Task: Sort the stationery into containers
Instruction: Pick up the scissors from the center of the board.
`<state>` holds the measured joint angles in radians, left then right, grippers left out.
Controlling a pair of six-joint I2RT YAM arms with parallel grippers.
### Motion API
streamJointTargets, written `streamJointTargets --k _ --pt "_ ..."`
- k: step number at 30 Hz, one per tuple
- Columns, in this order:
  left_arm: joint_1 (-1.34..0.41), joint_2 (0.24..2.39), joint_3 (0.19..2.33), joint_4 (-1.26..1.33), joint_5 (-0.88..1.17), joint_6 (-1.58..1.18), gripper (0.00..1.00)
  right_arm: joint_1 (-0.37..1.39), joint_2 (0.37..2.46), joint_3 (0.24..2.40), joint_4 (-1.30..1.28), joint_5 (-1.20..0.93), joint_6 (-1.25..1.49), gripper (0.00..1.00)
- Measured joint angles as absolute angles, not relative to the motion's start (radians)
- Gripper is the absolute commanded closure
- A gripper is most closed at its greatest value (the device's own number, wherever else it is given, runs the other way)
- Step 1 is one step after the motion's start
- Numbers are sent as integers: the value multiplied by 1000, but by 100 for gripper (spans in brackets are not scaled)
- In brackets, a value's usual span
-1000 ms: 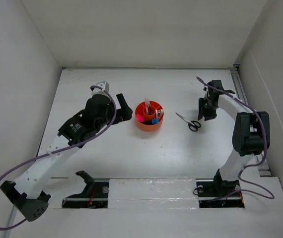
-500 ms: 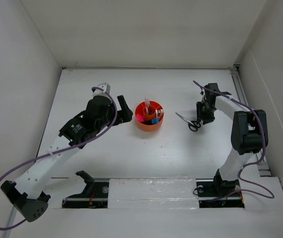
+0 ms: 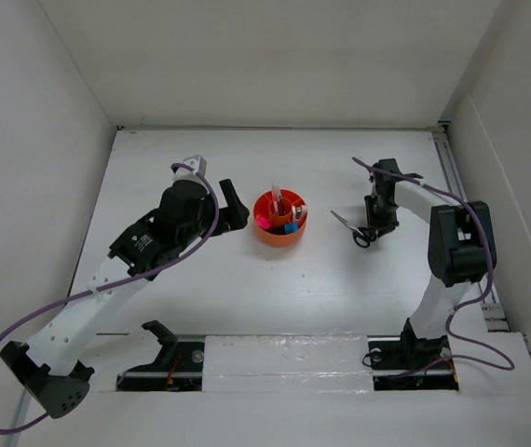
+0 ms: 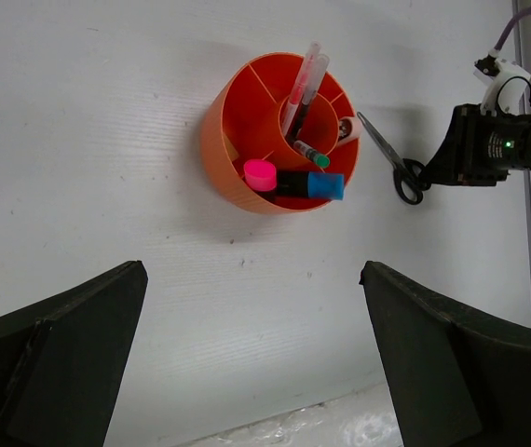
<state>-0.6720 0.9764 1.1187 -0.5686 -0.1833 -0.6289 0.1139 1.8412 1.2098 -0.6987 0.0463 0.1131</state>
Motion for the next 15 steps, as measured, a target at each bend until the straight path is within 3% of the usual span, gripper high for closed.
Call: streamJointTargets --k 5,8,15 --pt "-672 976 1119 -566 -183 -628 0 138 1842 1210 -699 57 113 76" --pt "-672 976 1119 -566 -183 -628 0 147 1849 1218 -706 61 114 100" --pt "-672 976 1105 -565 -183 -628 0 152 1860 1234 -722 67 126 100"
